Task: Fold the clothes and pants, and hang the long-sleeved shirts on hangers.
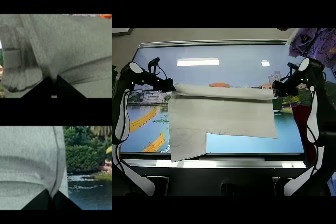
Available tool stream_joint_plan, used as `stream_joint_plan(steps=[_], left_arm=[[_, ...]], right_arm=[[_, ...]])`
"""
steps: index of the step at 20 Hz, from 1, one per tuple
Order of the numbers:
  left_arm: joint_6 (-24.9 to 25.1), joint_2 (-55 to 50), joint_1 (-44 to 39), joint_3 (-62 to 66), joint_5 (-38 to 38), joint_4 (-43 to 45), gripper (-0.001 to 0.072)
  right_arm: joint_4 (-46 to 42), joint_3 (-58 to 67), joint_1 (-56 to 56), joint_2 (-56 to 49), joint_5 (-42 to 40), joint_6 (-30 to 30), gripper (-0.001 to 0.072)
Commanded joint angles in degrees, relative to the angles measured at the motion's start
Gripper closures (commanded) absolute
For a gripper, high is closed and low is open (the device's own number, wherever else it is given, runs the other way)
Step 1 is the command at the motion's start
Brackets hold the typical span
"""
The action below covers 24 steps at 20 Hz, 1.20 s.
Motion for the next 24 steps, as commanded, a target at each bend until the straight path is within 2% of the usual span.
stream_joint_plan(steps=[1, 10, 11, 13, 14, 16, 17, 18, 20, 22, 24], left_arm=[[0.0, -0.22, -0.44, -0.02, -3.41, 2.01, 0.0688], [-0.04, -4.04, -0.63, -0.02, -3.39, 1.97, 0.0688], [-0.04, -4.35, -0.63, -0.02, -3.39, 1.81, 0.0687], [-0.04, -4.7, -0.63, -0.02, -2.89, 1.75, 0.0655], [-0.11, -4.66, -0.61, 0.04, -2.16, 1.75, 0.0538], [-2.69, -4.46, -0.46, 1.36, -1.81, 1.79, 0.0087], [-4.17, -4.0, 0.0, 2.73, -1.97, 1.77, -0.0013], [-4.52, -3.08, 0.74, 4.13, -2.4, 1.81, -0.0013], [-4.52, 0.28, 2.99, 5.05, -4.42, 1.88, -0.0013], [-5.42, 4.85, 6.36, 2.78, -6.75, 1.92, -0.0013], [-5.44, 10.8, 10.14, -5.22, -7.3, 1.97, -0.0013]], right_arm=[[-0.22, -0.02, 0.04, -2.6, 2.78, -0.02, 0.0683], [2.78, -0.02, 0.07, -7.15, 4.72, -0.04, 0.0682], [2.95, -0.02, 0.07, -7.56, 5.05, 0.02, 0.0661], [2.95, -0.02, 0.04, -7.98, 5.88, 0.42, 0.0494], [2.93, -0.02, 0.04, -7.89, 5.92, 0.39, 0.0399], [2.08, 0.04, 0.04, -6.97, 6.62, 0.11, 0.0216], [1.03, 0.04, 0.04, -5.88, 7.06, -1.07, 0.0188], [-0.81, 0.02, 0.02, -4.35, 7.74, -3.08, 0.0162], [-2.93, -0.04, -1.07, -0.74, 8.17, -5.22, 0.0162], [-0.24, -1.53, -4.26, 3.04, 7.21, -6.91, 0.0162], [5.01, -9.25, -8.66, 8.28, 5.33, -9.4, 0.0163]])
